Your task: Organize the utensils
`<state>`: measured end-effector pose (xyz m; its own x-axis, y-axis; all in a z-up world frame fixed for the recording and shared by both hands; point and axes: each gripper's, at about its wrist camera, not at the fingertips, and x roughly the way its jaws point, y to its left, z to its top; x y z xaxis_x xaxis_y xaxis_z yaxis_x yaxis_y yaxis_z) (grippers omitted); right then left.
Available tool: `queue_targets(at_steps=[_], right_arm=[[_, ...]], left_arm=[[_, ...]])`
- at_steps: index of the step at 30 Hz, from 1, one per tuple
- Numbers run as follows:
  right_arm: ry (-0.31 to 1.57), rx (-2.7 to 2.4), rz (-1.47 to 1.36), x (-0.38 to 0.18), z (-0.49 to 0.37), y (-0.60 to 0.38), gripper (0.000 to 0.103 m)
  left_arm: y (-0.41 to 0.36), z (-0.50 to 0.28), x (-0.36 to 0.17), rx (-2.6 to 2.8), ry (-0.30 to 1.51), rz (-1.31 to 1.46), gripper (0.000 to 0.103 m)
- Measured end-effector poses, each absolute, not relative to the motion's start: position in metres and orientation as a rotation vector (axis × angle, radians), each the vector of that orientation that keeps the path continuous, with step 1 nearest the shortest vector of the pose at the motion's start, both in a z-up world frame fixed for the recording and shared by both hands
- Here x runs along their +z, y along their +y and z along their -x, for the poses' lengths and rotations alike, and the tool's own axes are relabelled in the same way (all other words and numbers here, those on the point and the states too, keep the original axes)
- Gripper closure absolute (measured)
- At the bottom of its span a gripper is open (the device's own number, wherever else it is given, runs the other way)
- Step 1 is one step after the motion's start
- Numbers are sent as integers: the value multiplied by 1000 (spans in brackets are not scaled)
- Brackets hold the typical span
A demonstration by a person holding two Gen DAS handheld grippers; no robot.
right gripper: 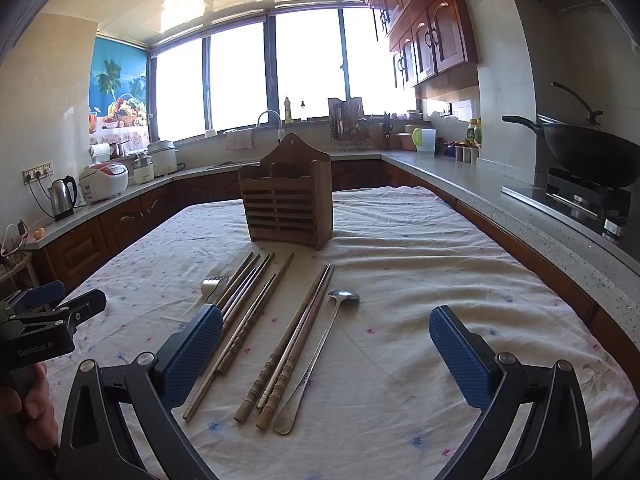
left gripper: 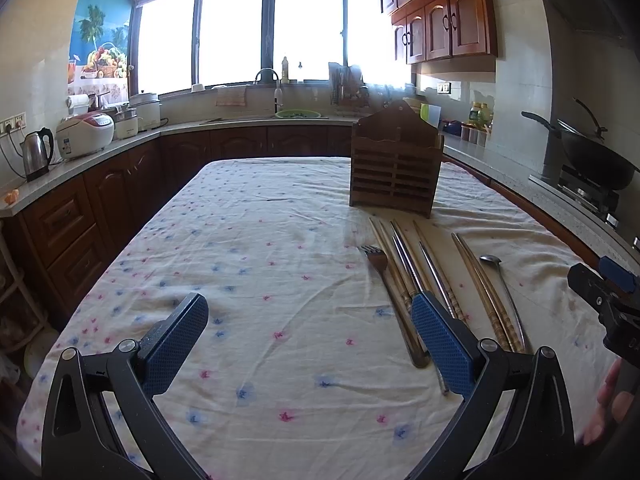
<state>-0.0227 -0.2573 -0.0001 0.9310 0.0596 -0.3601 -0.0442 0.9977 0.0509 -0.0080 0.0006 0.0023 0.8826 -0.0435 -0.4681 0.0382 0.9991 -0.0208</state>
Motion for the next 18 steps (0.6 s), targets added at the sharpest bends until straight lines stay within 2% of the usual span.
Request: queue_targets(at_steps=[18], right_arm=[[355, 59, -52, 1, 25, -257, 0]], left_arm=[[0, 8, 6, -42, 464, 12, 0]])
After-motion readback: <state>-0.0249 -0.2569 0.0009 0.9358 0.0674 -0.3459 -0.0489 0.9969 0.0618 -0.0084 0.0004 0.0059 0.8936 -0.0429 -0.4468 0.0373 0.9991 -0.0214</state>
